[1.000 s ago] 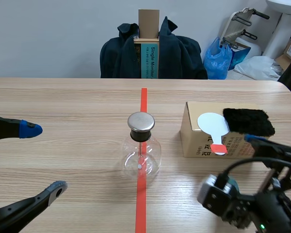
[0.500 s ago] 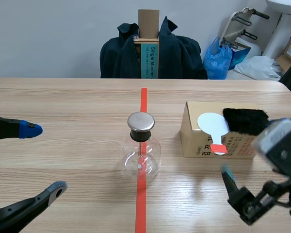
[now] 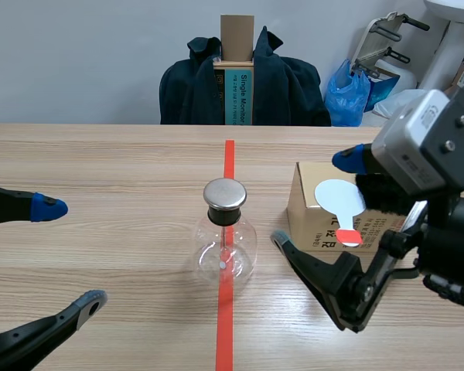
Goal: Do the electroscope experiment.
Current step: 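Return to the home posture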
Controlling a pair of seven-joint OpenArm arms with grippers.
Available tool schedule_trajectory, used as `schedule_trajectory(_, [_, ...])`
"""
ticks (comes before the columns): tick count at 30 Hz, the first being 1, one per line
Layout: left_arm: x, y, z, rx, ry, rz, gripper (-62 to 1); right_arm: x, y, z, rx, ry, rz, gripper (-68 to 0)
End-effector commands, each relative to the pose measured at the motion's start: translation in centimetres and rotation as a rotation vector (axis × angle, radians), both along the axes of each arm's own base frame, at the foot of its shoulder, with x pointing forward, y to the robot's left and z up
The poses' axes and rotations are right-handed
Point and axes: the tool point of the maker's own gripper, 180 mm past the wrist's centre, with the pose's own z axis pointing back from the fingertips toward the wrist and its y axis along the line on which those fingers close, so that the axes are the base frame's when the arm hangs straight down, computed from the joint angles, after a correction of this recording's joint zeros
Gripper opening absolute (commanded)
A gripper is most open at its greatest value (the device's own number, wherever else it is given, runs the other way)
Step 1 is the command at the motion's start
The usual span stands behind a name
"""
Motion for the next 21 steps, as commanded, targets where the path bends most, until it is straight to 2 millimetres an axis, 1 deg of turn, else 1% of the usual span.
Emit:
schedule_trajectory(1, [0.1, -0.2, 0.6, -0.028, -0.015, 0.003, 1.4, 0.7, 0.1, 1.5, 0.045, -0.052, -0.003, 0.4])
schedule_trajectory(3, [0.1, -0.3, 0.6, -0.030, -0.015, 0.004, 1.4, 1.0, 0.3, 2.4, 0.078, -0.083, -0.001, 0.4])
schedule_trajectory(5, [0.1, -0.3, 0.6, -0.030, -0.014, 0.004, 1.4, 1.2, 0.4, 2.8, 0.095, -0.095, -0.011, 0.4])
schedule_trajectory(18, [0.1, -0.3, 0.6, -0.030, -0.014, 0.005, 1.4, 1.5, 1.0, 3.2, 0.159, -0.091, -0.053, 0.4])
schedule_trajectory(21, [0.1, -0.3, 0.6, -0.031, -0.015, 0.005, 1.4, 1.8, 0.9, 3.3, 0.171, -0.099, -0.078, 0.4])
